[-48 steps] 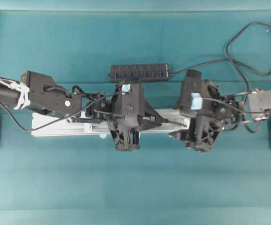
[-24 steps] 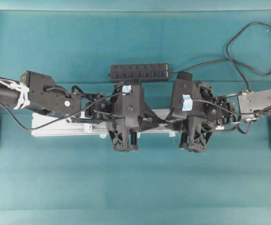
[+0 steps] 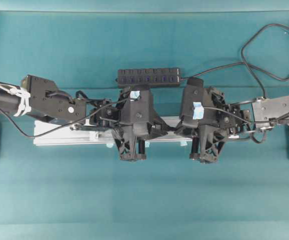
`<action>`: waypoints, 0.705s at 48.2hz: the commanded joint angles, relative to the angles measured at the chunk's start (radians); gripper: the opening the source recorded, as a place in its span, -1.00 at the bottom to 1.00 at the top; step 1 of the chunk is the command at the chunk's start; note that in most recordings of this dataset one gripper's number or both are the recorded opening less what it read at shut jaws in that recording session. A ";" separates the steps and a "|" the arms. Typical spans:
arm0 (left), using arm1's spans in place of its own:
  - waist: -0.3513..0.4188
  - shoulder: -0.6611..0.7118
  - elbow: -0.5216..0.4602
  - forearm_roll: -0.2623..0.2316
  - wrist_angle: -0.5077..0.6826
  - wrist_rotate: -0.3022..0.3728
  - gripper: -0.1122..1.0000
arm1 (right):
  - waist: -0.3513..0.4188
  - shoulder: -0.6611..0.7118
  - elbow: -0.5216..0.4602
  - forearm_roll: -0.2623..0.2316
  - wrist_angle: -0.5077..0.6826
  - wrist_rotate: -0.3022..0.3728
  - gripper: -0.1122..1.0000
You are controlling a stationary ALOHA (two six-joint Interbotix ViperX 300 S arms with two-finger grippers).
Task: Pass the USB cable through three rings with both arms.
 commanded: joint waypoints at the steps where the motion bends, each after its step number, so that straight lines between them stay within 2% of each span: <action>1: 0.000 -0.021 -0.011 0.002 -0.011 -0.009 -0.44 | -0.003 -0.002 -0.032 -0.003 0.021 0.002 -0.97; 9: 0.009 -0.054 0.012 0.002 -0.003 -0.011 -0.44 | -0.003 0.023 -0.071 -0.009 0.109 -0.015 -0.97; 22: 0.023 -0.150 0.092 0.002 -0.005 -0.015 -0.40 | -0.023 0.066 -0.135 -0.011 0.169 -0.064 -0.97; 24: 0.020 -0.170 0.109 0.002 -0.005 -0.015 -0.27 | -0.028 0.072 -0.141 -0.011 0.179 -0.072 -0.97; 31: 0.009 -0.225 0.160 0.002 -0.003 -0.028 0.54 | -0.032 0.089 -0.158 -0.011 0.216 -0.106 -0.97; 34: 0.006 -0.244 0.176 0.002 -0.002 -0.044 0.81 | -0.034 0.092 -0.160 -0.011 0.232 -0.110 -0.97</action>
